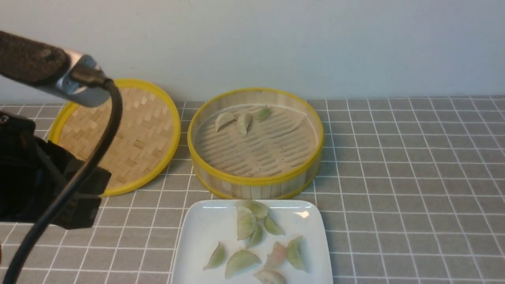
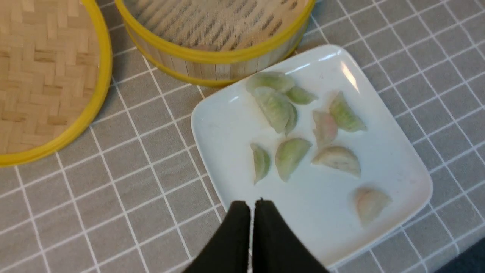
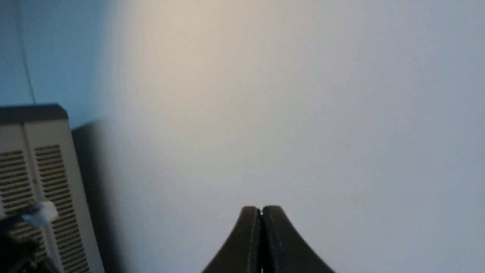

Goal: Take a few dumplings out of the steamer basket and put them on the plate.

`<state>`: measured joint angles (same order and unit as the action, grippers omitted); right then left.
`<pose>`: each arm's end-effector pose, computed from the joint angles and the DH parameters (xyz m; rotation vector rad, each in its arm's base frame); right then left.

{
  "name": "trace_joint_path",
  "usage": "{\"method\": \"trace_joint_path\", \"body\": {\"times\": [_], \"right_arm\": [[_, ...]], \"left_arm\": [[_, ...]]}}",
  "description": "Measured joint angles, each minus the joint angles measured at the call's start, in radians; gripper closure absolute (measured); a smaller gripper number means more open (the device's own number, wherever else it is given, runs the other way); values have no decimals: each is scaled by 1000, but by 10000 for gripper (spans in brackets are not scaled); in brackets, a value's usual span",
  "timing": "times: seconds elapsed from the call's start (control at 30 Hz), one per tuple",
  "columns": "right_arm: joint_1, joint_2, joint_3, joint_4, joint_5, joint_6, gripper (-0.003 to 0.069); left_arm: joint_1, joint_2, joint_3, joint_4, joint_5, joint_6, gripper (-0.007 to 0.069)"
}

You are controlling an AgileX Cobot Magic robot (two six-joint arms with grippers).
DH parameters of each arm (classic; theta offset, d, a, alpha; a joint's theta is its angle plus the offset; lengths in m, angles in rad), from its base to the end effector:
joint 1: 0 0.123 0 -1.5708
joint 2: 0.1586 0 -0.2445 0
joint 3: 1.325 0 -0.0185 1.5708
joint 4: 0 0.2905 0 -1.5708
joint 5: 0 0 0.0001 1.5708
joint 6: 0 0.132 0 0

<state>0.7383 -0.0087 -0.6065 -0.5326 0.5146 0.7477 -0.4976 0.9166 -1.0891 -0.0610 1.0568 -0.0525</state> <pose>0.0902 0.0374 0.3927 -0.0959 1.3590 0.6889 0.2180 -0.1264 0.3363 0.5183 2.3356 -0.3399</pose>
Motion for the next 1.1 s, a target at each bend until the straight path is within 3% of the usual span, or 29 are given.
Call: {"method": "trace_joint_path", "body": {"times": [0.1, 0.43, 0.6, 0.73, 1.1], "right_arm": [[1, 37, 39, -56, -3, 59, 672], [1, 47, 47, -75, -4, 74, 672], [1, 47, 47, -75, -4, 75, 672], [1, 47, 47, -75, -4, 75, 672], [1, 47, 47, -75, -4, 75, 672]], "left_arm": [[0, -1, 0, -13, -21, 0, 629], [0, -182, 90, -73, -73, -8, 629], [0, -432, 275, -86, -234, -31, 629], [0, -596, 409, -107, -446, -154, 629], [0, -699, 447, -161, -510, -214, 629]]}}
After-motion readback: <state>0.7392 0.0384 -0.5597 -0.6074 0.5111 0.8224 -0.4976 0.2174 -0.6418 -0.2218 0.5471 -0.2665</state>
